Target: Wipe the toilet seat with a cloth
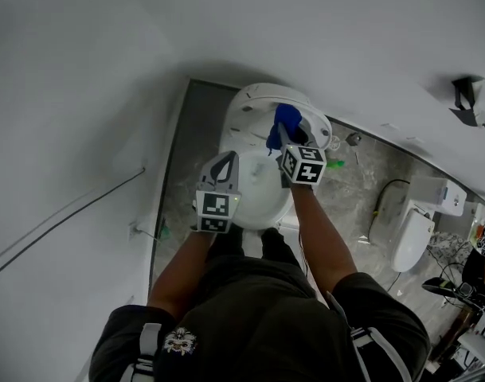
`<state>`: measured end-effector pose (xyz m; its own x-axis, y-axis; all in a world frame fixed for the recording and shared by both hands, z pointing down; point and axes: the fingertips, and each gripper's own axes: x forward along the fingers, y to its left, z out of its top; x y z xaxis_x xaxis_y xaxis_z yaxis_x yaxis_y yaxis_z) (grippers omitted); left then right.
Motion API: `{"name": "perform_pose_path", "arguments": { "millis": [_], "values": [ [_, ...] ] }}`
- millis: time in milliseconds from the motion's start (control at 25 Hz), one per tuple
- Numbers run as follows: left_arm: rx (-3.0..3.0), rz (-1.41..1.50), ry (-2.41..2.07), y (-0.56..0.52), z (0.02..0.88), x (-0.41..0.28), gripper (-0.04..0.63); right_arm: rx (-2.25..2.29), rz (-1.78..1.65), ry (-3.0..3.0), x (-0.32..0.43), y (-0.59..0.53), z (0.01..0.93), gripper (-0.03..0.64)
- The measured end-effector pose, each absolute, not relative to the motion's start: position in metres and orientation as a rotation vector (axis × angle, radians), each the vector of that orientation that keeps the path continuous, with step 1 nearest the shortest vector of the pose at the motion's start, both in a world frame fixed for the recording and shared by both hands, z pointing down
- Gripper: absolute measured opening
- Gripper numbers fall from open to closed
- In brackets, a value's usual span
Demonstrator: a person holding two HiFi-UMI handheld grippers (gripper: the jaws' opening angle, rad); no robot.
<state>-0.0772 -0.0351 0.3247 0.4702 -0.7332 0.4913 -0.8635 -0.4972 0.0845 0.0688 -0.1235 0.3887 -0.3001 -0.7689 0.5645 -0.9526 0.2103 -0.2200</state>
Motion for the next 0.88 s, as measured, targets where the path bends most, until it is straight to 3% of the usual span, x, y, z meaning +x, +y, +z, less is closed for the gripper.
{"name": "perform_pose_path", "arguments": {
  "millis": [880],
  "values": [
    [2.48, 0.636, -1.183, -0.026, 0.35, -0.023, 0.009, 1.782, 0.733, -1.965, 0.163, -0.106, 0.411, 0.097]
  ]
}}
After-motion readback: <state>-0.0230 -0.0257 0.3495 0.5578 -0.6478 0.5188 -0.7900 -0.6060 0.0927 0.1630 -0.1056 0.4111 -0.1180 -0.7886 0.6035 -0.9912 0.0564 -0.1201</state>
